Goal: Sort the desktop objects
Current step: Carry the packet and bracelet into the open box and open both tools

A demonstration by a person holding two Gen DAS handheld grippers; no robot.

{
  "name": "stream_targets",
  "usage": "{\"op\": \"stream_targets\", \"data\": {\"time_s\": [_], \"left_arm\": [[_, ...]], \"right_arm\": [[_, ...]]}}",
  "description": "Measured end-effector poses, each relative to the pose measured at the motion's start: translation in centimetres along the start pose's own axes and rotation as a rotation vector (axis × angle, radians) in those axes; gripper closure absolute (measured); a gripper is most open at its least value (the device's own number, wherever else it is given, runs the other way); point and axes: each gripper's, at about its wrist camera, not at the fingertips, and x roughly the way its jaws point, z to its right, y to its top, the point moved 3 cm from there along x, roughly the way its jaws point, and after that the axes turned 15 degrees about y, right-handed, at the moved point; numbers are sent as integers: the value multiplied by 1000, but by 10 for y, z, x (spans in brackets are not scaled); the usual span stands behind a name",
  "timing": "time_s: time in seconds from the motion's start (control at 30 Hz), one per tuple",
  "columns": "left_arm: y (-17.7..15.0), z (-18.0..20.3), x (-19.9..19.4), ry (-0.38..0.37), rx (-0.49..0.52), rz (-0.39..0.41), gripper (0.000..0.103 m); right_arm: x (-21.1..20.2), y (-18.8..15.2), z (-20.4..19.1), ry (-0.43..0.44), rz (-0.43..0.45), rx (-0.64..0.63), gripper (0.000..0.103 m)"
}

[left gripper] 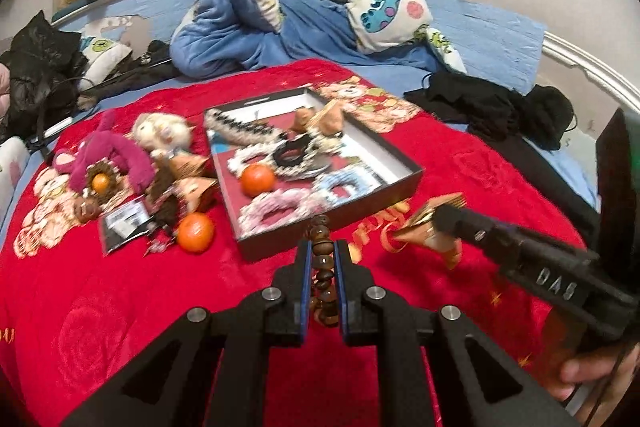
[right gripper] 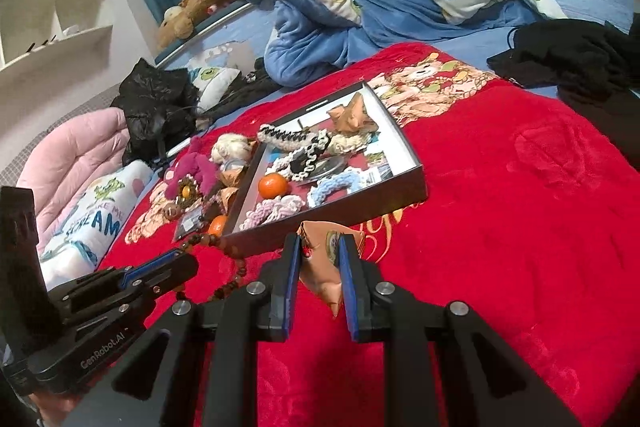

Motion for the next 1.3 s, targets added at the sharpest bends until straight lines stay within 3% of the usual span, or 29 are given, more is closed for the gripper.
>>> {"op": "stream_targets", "data": {"time_s": [0.23, 0.6, 0.87, 1.3], "left_arm": [[31, 9, 6, -4, 34, 40, 92], [90, 3, 37, -22, 54, 69, 92], [78, -7, 85, 0, 59, -1, 92], [43, -19, 131, 59, 81, -89, 92]], "right_arm": [[3, 10, 7, -6, 30, 26, 84], [33, 63, 26, -51, 45, 31, 84], [75, 72, 39, -81, -19, 16, 84], [99, 65, 42, -164, -88, -20, 84]]}}
